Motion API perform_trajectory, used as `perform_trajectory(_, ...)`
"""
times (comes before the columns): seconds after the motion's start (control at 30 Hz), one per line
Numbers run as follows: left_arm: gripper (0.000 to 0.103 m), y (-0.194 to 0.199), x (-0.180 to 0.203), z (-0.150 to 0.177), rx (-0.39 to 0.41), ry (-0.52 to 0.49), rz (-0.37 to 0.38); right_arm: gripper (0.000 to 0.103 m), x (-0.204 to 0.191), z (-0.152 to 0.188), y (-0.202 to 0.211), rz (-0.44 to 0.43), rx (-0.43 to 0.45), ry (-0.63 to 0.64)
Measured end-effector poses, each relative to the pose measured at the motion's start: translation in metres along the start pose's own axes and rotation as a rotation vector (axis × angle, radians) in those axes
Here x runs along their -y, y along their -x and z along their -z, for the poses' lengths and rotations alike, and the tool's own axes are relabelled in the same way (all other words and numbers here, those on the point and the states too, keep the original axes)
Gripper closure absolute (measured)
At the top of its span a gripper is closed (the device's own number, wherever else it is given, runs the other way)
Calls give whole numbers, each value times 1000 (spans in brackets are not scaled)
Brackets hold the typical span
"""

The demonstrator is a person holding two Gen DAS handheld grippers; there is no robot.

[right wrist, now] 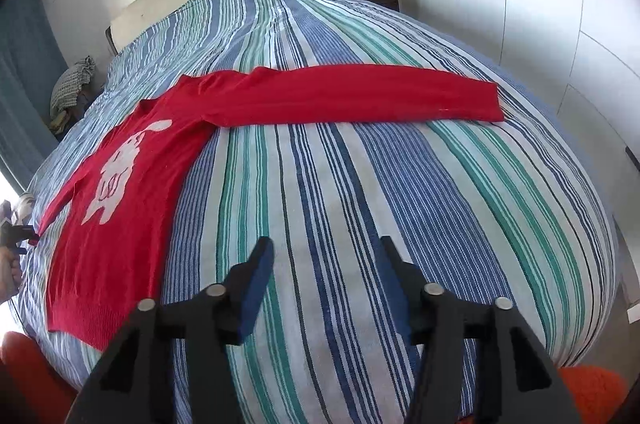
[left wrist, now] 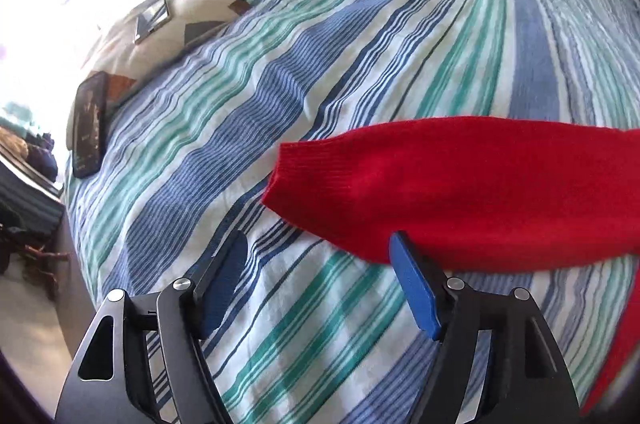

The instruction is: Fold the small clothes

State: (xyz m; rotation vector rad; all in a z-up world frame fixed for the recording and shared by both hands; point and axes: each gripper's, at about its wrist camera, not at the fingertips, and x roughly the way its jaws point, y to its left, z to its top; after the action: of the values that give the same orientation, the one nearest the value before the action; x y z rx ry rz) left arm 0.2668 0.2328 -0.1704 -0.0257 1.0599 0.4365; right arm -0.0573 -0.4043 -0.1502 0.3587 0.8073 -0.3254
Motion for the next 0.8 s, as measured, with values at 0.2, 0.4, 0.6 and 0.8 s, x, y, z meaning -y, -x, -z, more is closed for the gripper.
perform_trajectory(0.2, 23, 51, 23, 30, 60, -104, 81, 44, 2, 0, 3, 5, 14, -18)
perform_trajectory(0.4, 23, 89, 52, 57, 102, -196, 165, 43, -5, 2, 7, 13, 25, 35)
perform_trajectory(0.6, 23, 123, 77, 81, 140, -264, 219, 43, -9, 4, 9, 19, 27, 51)
perform_trajectory(0.8, 23, 141, 93, 99, 176, -314, 224, 43, -20, 7, 10, 24, 30, 103)
